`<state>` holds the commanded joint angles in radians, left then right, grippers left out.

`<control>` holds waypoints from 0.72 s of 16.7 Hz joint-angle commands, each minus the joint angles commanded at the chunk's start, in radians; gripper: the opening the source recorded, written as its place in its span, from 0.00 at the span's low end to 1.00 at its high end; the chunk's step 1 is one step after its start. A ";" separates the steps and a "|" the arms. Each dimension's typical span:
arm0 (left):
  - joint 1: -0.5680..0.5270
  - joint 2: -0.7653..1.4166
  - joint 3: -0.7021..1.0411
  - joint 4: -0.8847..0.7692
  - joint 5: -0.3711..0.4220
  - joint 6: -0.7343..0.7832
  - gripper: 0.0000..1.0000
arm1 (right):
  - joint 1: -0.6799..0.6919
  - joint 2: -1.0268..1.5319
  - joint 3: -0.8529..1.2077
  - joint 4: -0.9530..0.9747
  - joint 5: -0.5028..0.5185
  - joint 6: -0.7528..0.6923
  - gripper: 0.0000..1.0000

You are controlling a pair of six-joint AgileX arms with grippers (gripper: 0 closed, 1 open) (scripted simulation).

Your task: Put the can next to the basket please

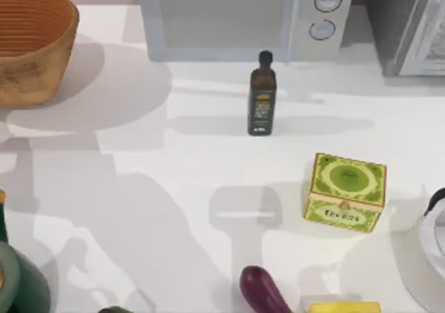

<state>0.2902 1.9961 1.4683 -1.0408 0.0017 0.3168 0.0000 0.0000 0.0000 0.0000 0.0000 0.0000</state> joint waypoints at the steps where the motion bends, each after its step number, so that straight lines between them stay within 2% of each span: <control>1: 0.000 0.000 0.000 0.000 0.000 0.000 0.00 | 0.000 0.000 0.000 0.000 0.000 0.000 1.00; 12: 0.000 0.000 0.000 0.000 0.000 0.000 0.83 | 0.000 0.000 0.000 0.000 0.000 0.000 1.00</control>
<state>0.2902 1.9961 1.4683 -1.0408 0.0017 0.3168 0.0000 0.0000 0.0000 0.0000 0.0000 0.0000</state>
